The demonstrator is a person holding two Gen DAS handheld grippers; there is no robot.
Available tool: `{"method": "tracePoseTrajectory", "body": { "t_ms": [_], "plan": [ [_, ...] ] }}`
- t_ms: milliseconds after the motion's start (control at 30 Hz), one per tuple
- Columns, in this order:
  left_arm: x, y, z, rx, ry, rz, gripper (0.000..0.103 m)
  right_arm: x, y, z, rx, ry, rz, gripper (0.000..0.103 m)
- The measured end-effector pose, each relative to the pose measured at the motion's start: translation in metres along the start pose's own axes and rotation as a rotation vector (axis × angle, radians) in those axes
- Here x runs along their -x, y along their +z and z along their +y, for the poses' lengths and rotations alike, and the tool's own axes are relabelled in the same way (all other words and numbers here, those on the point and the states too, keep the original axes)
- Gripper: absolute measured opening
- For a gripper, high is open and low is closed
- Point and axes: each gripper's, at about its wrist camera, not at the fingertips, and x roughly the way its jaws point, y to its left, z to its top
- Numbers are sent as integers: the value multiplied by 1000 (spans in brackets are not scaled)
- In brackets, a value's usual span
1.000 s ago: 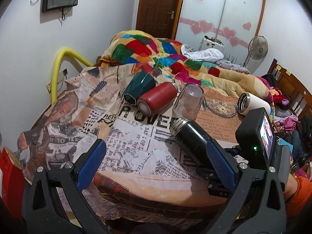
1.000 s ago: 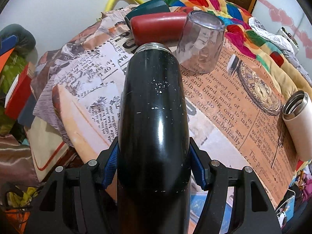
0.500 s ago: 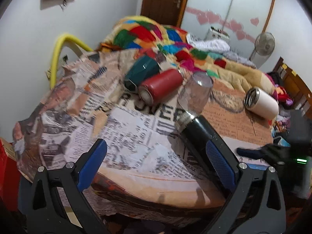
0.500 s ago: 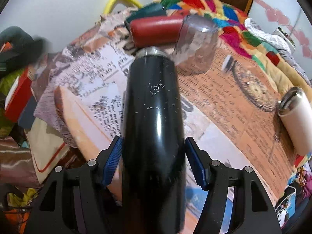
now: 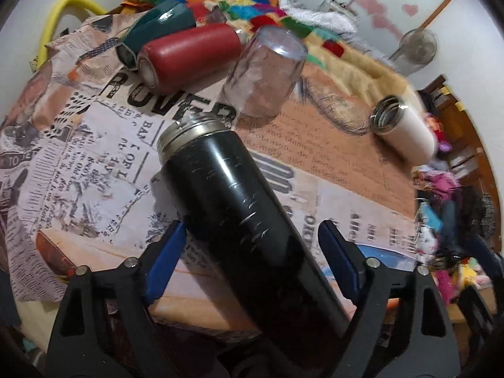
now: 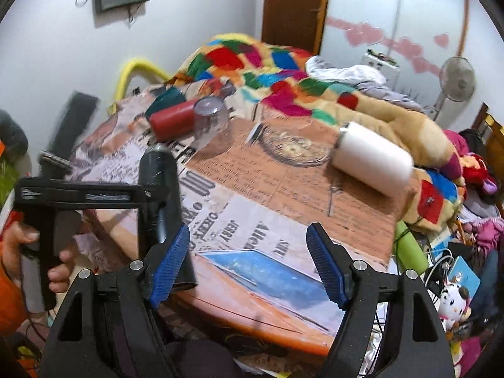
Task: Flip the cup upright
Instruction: 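Grasp the thermos body with the left gripper while the right gripper releases it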
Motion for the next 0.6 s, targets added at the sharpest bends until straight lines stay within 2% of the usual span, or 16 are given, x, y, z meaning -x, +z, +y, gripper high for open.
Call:
{"method": "tracePoseTrajectory", "body": {
  "t_ms": [67, 200, 267, 367, 500, 600],
  "plan": [
    [-8, 3, -4, 0, 26, 14, 85, 5, -2, -4, -25, 2, -19, 74],
    [-25, 9, -8, 2, 68, 58, 76, 7, -8, -9, -63, 16, -37, 74],
    [-31, 11, -9, 6, 77, 71, 75, 9, -12, -12, -73, 9, -43, 74],
    [-35, 13, -18, -28, 114, 50, 73, 9, -17, -19, -95, 13, -45, 74],
    [-33, 14, -28, -72, 113, 36, 65, 12, -21, -28, -128, 17, -45, 74],
    [-20, 12, -35, -114, 120, -2, 63, 15, -22, -34, -143, 11, -50, 74]
  ]
}}
